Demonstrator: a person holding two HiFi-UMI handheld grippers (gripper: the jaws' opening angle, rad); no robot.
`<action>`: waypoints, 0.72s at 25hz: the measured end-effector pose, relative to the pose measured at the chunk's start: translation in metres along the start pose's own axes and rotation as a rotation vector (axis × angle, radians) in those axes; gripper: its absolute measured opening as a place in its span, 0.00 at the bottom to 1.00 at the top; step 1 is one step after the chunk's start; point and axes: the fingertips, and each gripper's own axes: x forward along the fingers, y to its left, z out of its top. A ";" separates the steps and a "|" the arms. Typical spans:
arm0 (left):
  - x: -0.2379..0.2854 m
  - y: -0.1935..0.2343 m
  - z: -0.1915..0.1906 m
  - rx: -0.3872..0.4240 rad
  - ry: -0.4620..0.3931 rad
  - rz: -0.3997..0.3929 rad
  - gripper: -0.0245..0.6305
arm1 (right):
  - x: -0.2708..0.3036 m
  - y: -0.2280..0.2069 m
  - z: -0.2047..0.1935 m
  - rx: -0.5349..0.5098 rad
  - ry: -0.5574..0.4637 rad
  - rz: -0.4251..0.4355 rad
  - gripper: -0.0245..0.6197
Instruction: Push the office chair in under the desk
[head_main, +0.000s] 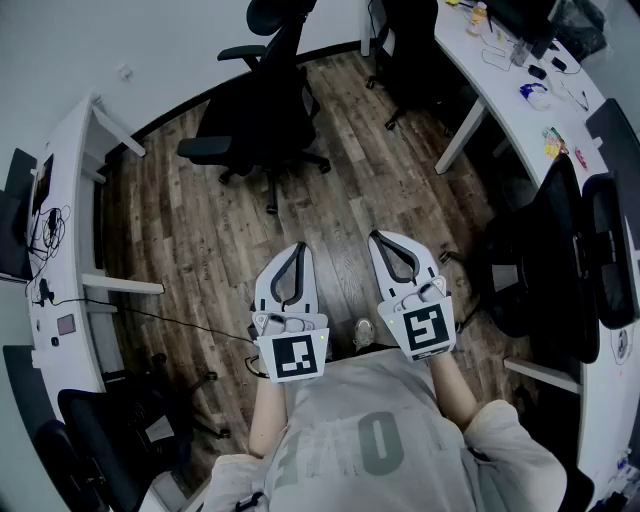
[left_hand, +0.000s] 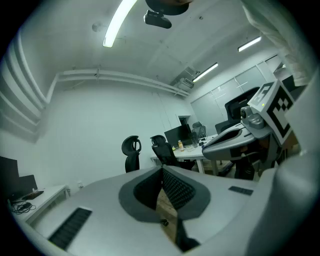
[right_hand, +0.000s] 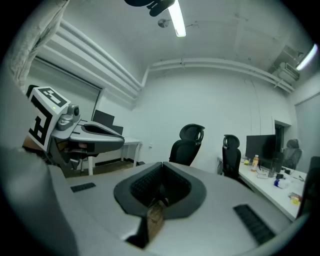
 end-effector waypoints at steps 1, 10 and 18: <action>0.001 0.000 0.000 0.001 -0.002 0.002 0.06 | 0.000 -0.002 0.000 -0.001 -0.001 -0.002 0.07; 0.014 -0.013 0.004 -0.004 -0.010 0.012 0.06 | -0.006 -0.020 -0.001 -0.045 0.013 0.014 0.07; 0.034 -0.034 0.002 -0.062 -0.019 0.006 0.06 | -0.014 -0.054 -0.012 -0.016 -0.009 -0.022 0.07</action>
